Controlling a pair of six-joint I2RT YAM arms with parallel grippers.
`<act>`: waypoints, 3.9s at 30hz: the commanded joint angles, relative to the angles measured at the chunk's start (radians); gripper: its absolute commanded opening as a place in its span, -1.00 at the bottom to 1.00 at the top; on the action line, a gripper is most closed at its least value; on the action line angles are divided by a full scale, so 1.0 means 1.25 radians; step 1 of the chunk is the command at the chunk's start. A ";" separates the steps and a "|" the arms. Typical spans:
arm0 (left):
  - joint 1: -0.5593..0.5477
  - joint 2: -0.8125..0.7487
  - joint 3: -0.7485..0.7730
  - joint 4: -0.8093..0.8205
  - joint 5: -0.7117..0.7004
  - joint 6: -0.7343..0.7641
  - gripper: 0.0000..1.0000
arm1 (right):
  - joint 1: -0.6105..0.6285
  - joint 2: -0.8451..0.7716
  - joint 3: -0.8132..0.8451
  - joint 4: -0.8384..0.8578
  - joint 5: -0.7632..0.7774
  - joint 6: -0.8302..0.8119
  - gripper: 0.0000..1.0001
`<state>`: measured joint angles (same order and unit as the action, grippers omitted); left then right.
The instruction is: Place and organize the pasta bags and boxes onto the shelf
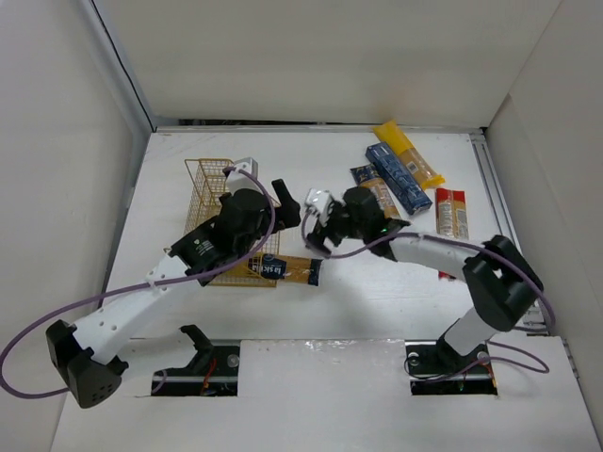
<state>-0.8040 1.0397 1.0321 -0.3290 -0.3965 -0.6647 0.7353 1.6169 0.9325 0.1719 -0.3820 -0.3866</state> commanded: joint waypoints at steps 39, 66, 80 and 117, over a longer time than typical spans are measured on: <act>0.038 0.075 0.024 0.018 0.064 0.058 1.00 | -0.360 -0.033 0.086 -0.241 -0.062 -0.103 -1.00; 0.038 -0.145 -0.110 -0.044 0.006 -0.005 1.00 | -0.048 -0.130 -0.078 0.201 -0.116 -0.014 -1.00; 0.038 -0.122 -0.094 -0.044 0.006 -0.005 1.00 | -0.025 0.113 -0.048 0.541 -0.331 0.066 -1.00; 0.038 0.125 0.097 -0.042 0.030 0.048 1.00 | -0.473 0.168 0.351 -0.432 0.341 -0.064 1.00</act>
<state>-0.7582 1.1439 1.0756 -0.3862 -0.3656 -0.6323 0.1883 1.7706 1.3075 -0.2005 -0.0452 -0.4274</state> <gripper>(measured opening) 0.997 0.998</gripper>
